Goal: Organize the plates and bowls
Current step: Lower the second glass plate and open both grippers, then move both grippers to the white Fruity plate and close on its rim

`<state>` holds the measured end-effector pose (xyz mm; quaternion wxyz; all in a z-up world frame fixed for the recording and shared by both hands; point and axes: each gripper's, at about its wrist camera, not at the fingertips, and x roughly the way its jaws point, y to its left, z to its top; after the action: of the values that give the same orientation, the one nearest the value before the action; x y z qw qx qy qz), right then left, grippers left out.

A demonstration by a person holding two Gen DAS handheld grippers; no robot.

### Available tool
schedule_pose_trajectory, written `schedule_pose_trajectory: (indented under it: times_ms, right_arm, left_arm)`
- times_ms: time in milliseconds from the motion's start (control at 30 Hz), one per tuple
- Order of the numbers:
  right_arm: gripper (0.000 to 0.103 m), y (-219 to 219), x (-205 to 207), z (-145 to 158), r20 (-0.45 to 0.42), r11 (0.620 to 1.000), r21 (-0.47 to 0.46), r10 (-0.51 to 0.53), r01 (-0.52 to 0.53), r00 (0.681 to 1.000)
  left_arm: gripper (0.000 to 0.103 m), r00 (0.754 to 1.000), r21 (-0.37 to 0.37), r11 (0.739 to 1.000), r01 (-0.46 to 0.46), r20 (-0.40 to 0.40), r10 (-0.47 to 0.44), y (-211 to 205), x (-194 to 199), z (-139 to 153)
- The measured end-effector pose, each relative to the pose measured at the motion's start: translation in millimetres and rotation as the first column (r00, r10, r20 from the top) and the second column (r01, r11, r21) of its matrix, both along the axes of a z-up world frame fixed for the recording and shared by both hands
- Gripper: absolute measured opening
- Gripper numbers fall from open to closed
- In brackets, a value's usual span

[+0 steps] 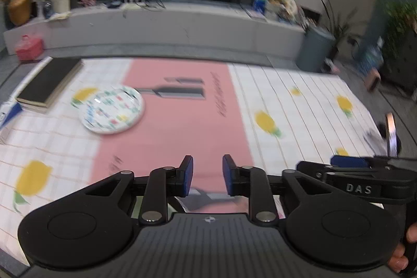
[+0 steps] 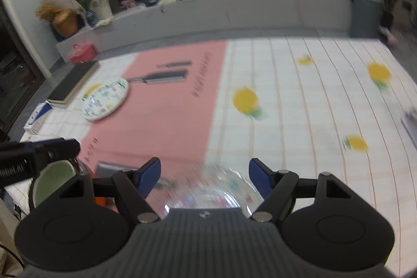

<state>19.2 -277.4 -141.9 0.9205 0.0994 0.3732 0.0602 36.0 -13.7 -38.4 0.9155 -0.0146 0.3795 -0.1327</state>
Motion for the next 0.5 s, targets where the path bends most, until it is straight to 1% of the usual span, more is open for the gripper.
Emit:
schedule_pose_trajectory:
  times_ms: [33, 133, 200, 267, 300, 333, 367, 467, 500]
  right_arm:
    - [0.074, 4.5, 4.1, 4.4, 0.017, 1.0, 0.002, -0.011, 0.011, 1.0]
    - [0.074, 17.0, 18.4, 17.4, 0.064, 0.999, 0.017, -0.028, 0.027, 0.998]
    - [0.074, 27.6, 29.8, 24.9, 0.087, 1.0, 0.012, -0.01, 0.009, 0.996]
    - [0.074, 38.2, 42.7, 30.3, 0.099, 1.0, 0.012, -0.007, 0.006, 0.995]
    - [0.076, 42.2, 48.7, 32.7, 0.104, 1.0, 0.023, -0.003, 0.001, 0.995]
    - [0.084, 47.1, 55.2, 34.6, 0.108, 0.999, 0.038, 0.005, -0.009, 0.994]
    - [0.092, 51.8, 62.1, 36.3, 0.11, 0.998, 0.056, 0.016, -0.022, 0.994]
    - [0.096, 68.7, 85.7, 37.6, 0.082, 0.996, 0.08, 0.024, -0.031, 0.996]
    - [0.097, 75.0, 94.6, 36.4, 0.062, 0.997, 0.077, 0.027, -0.032, 0.998]
  left_arm:
    - [0.03, 1.0, -0.017, 1.0, -0.022, 0.008, 0.022, 8.7, 4.6, 4.0]
    - [0.039, 0.995, -0.076, 0.993, -0.093, 0.038, 0.096, 38.7, 17.3, 15.8]
    - [0.047, 0.992, -0.08, 0.991, -0.106, 0.061, 0.111, 55.3, 26.0, 22.4]
    - [0.051, 0.987, -0.054, 0.99, -0.127, 0.089, 0.132, 68.0, 33.8, 27.1]
    - [0.053, 0.986, -0.04, 0.99, -0.137, 0.095, 0.141, 74.2, 39.2, 28.8]
    - [0.055, 0.985, -0.036, 0.989, -0.144, 0.095, 0.146, 80.7, 44.5, 29.7]
    - [0.059, 0.984, -0.041, 0.988, -0.147, 0.094, 0.15, 86.8, 49.1, 29.7]
    - [0.074, 0.983, -0.097, 0.982, -0.163, 0.074, 0.171, 108.0, 66.9, 25.7]
    - [0.075, 0.983, -0.114, 0.979, -0.169, 0.06, 0.176, 113.9, 73.4, 22.9]
